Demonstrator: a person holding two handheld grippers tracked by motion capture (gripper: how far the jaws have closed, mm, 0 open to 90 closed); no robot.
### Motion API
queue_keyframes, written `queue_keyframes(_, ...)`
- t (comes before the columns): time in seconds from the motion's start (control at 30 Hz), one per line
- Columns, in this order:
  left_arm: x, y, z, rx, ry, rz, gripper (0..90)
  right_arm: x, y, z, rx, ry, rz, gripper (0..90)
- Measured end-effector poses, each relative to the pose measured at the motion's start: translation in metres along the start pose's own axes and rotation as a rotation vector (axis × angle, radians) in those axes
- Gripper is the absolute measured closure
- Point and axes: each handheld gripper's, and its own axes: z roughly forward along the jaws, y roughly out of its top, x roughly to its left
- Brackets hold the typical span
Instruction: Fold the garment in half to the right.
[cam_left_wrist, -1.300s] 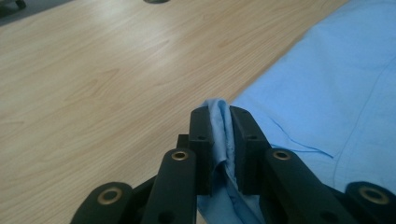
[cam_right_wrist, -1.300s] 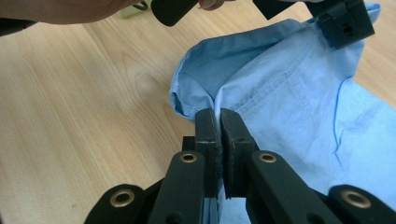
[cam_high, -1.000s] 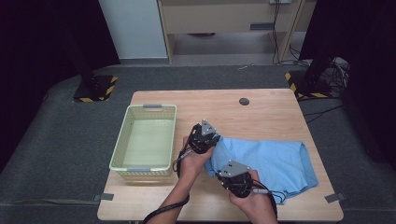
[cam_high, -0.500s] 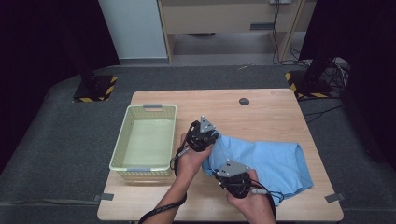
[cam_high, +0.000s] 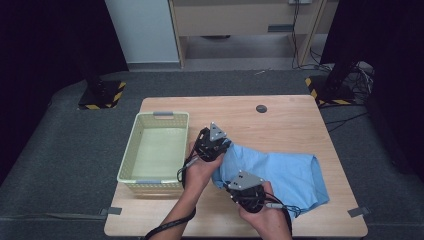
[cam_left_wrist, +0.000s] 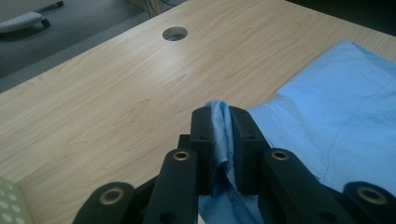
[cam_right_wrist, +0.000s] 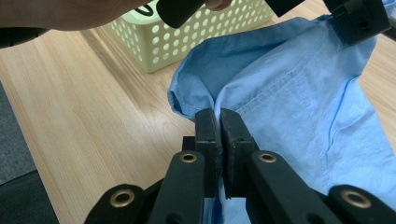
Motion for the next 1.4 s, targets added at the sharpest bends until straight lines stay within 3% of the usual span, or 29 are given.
queue_keyframes(0.67, 0.027, -0.009, -0.031, -0.005, 0.046, -0.017, 81.9, 0.019, 0.031, 0.020, -0.005, 0.039, -0.025, 86.9)
queue_keyframes(1.1, 0.049, -0.021, -0.059, -0.023, 0.079, -0.040, 82.0, 0.035, 0.055, 0.036, -0.023, 0.104, -0.015, 86.9)
queue_keyframes(1.27, 0.049, -0.020, -0.069, -0.025, 0.080, -0.033, 82.0, 0.039, 0.060, 0.039, -0.032, 0.131, -0.008, 86.9)
queue_keyframes(1.4, 0.042, -0.013, -0.069, -0.030, 0.070, -0.017, 82.0, 0.037, 0.059, 0.035, -0.037, 0.146, 0.003, 86.9)
